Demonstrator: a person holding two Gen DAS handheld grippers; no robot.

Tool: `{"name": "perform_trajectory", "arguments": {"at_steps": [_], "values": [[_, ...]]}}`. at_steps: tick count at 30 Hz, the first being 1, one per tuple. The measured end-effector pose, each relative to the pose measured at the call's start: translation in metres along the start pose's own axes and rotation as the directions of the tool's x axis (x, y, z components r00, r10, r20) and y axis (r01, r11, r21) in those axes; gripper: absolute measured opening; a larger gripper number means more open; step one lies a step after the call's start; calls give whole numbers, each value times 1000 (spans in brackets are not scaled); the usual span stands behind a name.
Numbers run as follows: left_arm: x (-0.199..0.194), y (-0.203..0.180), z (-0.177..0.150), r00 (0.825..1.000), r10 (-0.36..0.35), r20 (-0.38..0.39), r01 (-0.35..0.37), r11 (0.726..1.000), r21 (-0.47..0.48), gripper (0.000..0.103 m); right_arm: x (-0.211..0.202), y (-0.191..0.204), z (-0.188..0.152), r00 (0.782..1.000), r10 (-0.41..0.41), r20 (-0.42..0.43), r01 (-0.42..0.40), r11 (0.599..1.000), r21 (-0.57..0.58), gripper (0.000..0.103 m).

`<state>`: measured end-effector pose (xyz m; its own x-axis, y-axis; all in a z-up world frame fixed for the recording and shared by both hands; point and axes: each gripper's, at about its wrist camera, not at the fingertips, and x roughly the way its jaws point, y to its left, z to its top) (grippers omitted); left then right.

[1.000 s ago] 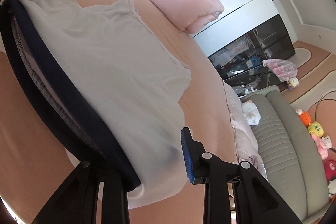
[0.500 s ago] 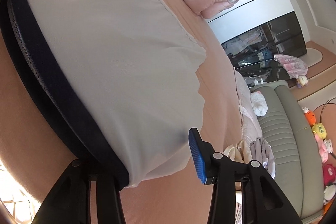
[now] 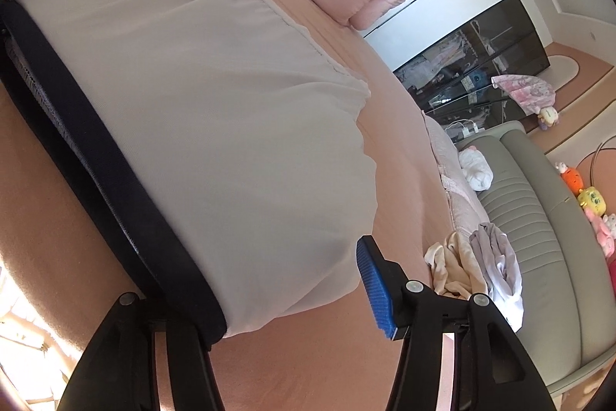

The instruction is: Fold clothes

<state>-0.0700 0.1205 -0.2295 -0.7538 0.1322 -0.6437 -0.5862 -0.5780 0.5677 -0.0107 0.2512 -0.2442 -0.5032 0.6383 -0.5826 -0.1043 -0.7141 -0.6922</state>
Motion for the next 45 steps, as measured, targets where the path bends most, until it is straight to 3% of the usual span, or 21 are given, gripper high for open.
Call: {"name": "perform_trajectory", "arguments": {"at_steps": [4, 10, 14, 15, 18, 21, 24, 25, 30, 35, 40, 42, 45], "values": [[-10, 2, 1, 1000, 2, 25, -1, 999, -45, 57, -7, 3, 1, 999, 22, 27, -22, 1000, 14, 57], [-10, 27, 2, 988, -150, -23, 142, 968, -209, 58, -7, -8, 1, 992, 123, 7, -123, 983, 138, 58], [-14, 45, -1, 968, -251, -27, 229, 918, -325, 64, -8, -22, 0, 957, 291, 20, -285, 920, 270, 59], [-15, 49, -2, 962, -273, -23, 248, 902, -353, 65, -8, -25, -1, 942, 334, 25, -325, 896, 302, 63], [-17, 64, -7, 926, -378, 15, 340, 814, -470, 65, -12, -30, -2, 913, 403, 58, -397, 850, 345, 65], [-18, 80, -13, 878, -473, 69, 421, 697, -581, 72, -22, -30, 0, 898, 427, 106, -436, 831, 344, 66], [-17, 93, -20, 847, -516, 124, 457, 589, -667, 75, -29, -30, 4, 888, 438, 141, -459, 818, 347, 71], [-18, 96, -21, 847, -516, 131, 456, 577, -677, 75, -30, -29, 6, 887, 438, 148, -461, 816, 348, 72], [-20, 102, -26, 857, -498, 131, 436, 567, -699, 75, -30, -25, 15, 877, 455, 155, -479, 800, 361, 72], [-8, 110, -30, 857, -500, 123, 417, 535, -735, 75, -23, -21, 26, 848, 506, 160, -524, 752, 399, 72], [11, 127, -25, 855, -506, 112, 403, 512, -758, 75, -23, -6, 40, 838, 518, 168, -541, 753, 375, 72], [23, 135, -18, 846, -519, 120, 411, 493, -766, 75, -23, 0, 46, 829, 531, 173, -555, 751, 357, 72], [46, 146, -3, 813, -562, 152, 450, 442, -776, 75, -22, 9, 55, 830, 538, 146, -554, 768, 321, 72]]}}
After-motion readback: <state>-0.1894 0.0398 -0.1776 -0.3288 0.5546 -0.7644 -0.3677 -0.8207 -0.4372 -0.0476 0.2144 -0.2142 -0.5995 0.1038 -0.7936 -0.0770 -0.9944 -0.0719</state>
